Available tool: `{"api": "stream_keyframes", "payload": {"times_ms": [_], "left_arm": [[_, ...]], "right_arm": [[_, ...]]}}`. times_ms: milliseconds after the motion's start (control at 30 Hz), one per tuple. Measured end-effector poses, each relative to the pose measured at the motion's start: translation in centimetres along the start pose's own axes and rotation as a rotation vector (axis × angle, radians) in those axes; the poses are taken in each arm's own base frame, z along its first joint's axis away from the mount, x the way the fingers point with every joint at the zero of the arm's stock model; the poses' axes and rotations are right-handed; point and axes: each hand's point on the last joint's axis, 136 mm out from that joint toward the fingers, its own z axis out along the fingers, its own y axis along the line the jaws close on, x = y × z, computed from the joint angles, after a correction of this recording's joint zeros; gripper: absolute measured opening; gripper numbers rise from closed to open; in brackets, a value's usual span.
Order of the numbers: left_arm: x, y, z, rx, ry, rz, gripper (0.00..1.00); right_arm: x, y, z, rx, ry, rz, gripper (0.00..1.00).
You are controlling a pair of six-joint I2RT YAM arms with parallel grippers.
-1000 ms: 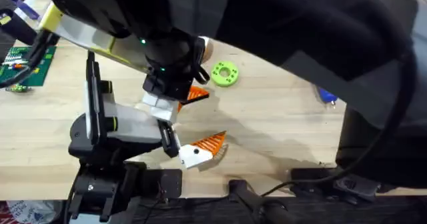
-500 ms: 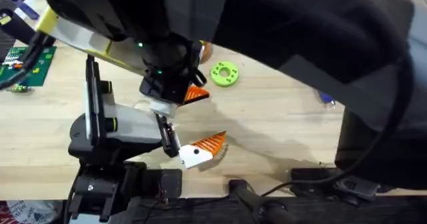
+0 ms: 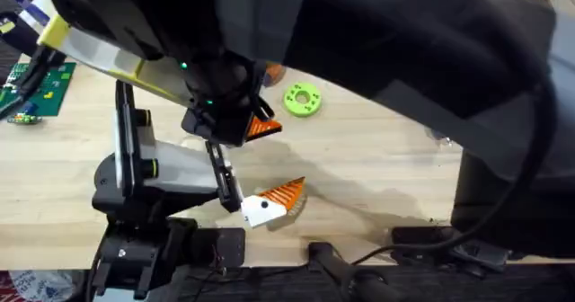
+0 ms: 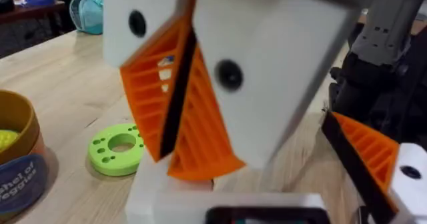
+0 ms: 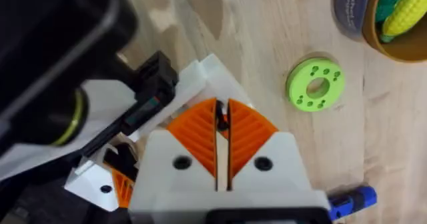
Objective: Pick up the gripper from the table and insert it into the empty holder that is missing its gripper. Then pick up a screw, insert it into the mounting hole, and use the screwdriver to tighten it. Finally, clean up the table by picking up the vegetable and placing it into the bucket.
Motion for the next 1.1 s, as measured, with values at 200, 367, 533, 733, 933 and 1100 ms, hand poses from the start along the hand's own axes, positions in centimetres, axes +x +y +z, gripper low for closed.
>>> {"api": "stream_keyframes", "payload": {"times_ms": [200,367,533,733,933,1100], "left_arm": [[0.00,0.00,0.00,0.000,0.000,0.002,0.990],[0.00,0.00,0.00,0.000,0.000,0.003,0.990],[0.00,0.00,0.00,0.000,0.000,0.002,0.990],[0.01,0.00,0.00,0.000,0.000,-0.001,0.990],[0.01,-0.01,0.00,0.000,0.000,-0.002,0.990],[0.01,-0.01,0.00,0.000,0.000,-0.003,0.990]], "right_arm": [[-0.43,0.09,0.00,-0.006,-0.018,0.005,0.013],[-0.43,0.13,0.00,-0.008,-0.018,0.005,0.012],[-0.38,0.15,0.13,-0.009,-0.014,0.005,0.012],[-0.37,0.16,0.29,-0.009,-0.012,0.004,0.012],[-0.34,-0.03,0.36,0.001,-0.009,0.008,0.225],[-0.30,-0.37,0.37,0.012,-0.008,0.012,0.316]]}}
